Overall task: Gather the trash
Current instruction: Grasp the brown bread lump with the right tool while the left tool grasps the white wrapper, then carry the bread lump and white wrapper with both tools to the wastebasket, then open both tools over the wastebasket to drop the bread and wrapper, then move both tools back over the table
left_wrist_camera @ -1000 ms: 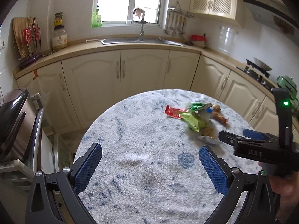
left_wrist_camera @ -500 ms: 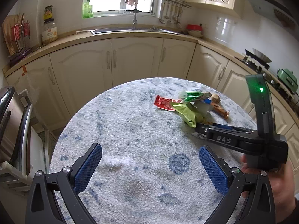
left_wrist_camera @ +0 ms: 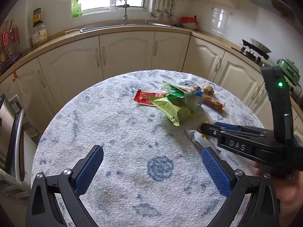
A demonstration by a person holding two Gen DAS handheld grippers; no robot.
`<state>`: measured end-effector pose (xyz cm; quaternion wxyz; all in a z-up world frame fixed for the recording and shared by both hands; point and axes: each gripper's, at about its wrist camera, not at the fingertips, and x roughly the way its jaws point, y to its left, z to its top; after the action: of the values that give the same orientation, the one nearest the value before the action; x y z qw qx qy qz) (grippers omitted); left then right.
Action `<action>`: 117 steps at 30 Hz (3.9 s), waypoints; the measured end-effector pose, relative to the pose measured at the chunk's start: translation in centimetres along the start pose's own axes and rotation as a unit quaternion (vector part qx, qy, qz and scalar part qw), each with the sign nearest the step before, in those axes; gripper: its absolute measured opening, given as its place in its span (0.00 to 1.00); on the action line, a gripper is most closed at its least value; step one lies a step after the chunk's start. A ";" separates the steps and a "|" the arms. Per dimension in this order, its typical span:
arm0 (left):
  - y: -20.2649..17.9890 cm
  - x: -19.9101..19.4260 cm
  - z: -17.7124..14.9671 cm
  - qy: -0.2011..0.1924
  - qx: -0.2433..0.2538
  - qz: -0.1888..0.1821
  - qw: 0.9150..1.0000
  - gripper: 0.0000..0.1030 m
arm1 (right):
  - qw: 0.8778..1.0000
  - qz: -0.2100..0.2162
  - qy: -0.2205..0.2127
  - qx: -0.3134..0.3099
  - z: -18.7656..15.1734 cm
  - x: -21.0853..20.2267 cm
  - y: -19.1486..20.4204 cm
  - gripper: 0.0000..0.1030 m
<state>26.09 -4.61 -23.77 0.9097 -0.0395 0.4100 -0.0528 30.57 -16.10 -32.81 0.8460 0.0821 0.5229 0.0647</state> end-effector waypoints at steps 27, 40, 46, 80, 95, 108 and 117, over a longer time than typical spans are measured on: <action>-9.2 9.3 1.0 0.054 0.076 -0.025 0.995 0.42 | 0.996 -0.028 -0.043 0.072 -4.6 -6.8 -7.8 0.31; -8.8 7.6 -0.2 0.058 0.064 -0.042 0.995 0.10 | 0.996 -0.080 -0.033 0.017 -4.9 -4.8 -5.9 0.37; -8.4 5.7 -1.3 0.059 0.052 -0.055 0.995 0.09 | 0.997 -0.047 -0.045 0.043 -6.0 -6.7 -6.6 0.36; -40.1 -2.0 -4.9 0.051 0.261 -0.292 0.919 0.10 | 0.923 -0.224 -0.147 0.275 -22.8 -30.7 -28.0 0.36; -49.9 10.4 -11.8 0.254 0.301 -0.264 0.881 0.11 | 0.905 -0.171 -0.033 0.387 -30.7 -20.7 -39.0 0.39; -52.0 12.4 -11.1 0.225 0.307 -0.214 0.900 0.93 | 0.870 -0.196 -0.025 0.452 -33.1 -19.8 -41.0 1.00; -47.3 7.0 -10.0 0.186 0.303 -0.224 0.907 0.93 | 0.873 -0.223 -0.046 0.432 -31.5 -23.1 -38.8 1.00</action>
<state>20.19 -52.72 -30.11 0.7495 0.1580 0.5161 -0.3834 -6.98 -56.37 -34.45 0.7413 0.3237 0.4637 -0.3614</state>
